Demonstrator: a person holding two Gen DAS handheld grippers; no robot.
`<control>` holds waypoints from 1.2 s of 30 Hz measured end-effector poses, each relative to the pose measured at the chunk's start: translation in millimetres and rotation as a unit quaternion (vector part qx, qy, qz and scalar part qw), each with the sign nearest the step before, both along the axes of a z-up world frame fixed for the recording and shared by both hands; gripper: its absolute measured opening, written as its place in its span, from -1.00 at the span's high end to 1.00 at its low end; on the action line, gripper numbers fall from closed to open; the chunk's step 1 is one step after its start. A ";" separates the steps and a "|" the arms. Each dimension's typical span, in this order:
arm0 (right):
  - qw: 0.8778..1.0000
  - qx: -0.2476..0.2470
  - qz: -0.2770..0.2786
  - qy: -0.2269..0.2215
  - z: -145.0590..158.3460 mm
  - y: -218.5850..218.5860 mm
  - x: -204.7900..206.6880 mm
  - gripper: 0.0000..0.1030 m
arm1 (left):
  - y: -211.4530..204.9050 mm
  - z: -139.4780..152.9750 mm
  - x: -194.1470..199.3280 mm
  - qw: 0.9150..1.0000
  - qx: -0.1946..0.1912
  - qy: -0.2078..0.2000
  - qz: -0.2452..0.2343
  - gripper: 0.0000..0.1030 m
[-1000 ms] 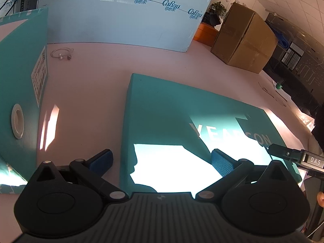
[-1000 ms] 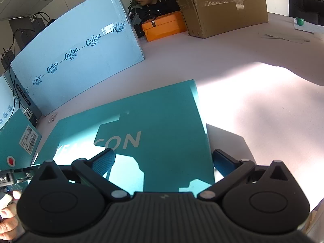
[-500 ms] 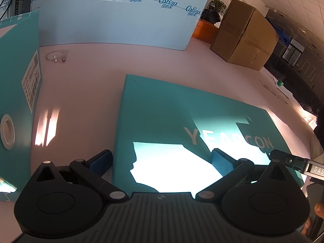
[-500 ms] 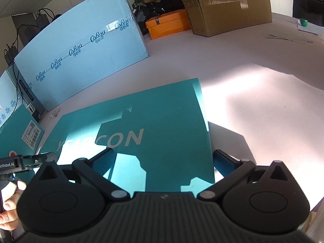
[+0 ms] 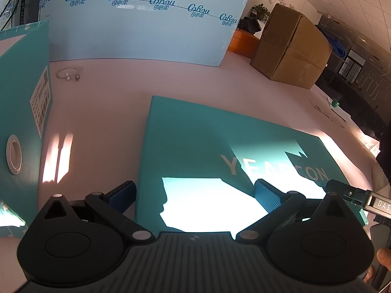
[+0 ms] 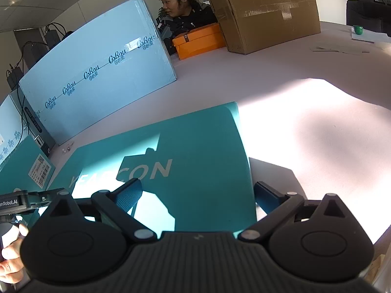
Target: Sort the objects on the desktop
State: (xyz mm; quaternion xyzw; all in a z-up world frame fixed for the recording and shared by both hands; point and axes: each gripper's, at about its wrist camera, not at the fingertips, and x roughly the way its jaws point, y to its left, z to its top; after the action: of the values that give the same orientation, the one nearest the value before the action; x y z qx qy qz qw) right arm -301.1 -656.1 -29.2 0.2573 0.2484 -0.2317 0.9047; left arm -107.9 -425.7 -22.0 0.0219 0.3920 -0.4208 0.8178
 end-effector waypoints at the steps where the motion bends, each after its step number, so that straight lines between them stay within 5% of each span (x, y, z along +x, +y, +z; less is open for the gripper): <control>1: 1.000 0.000 -0.001 -0.002 0.6 0.8 -1.3 -0.91 | -0.4 1.2 -1.3 1.000 -0.002 -0.002 -0.001 -0.98; 28: 1.000 -0.003 0.020 -0.019 -0.4 44.4 -26.6 -0.81 | 59.7 1.1 -27.2 1.000 -0.009 -0.019 -0.003 -0.91; 36: 0.999 -0.014 0.032 -0.003 -3.3 46.7 -11.7 -1.00 | 49.8 -1.0 -24.4 1.000 0.000 -0.022 0.006 -1.00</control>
State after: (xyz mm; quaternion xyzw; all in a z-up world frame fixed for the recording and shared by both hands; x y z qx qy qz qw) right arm -312.8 -609.4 -32.6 0.2377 0.2504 -0.2051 0.9158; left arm -132.2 -375.9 -23.0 0.0290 0.3737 -0.4153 0.8289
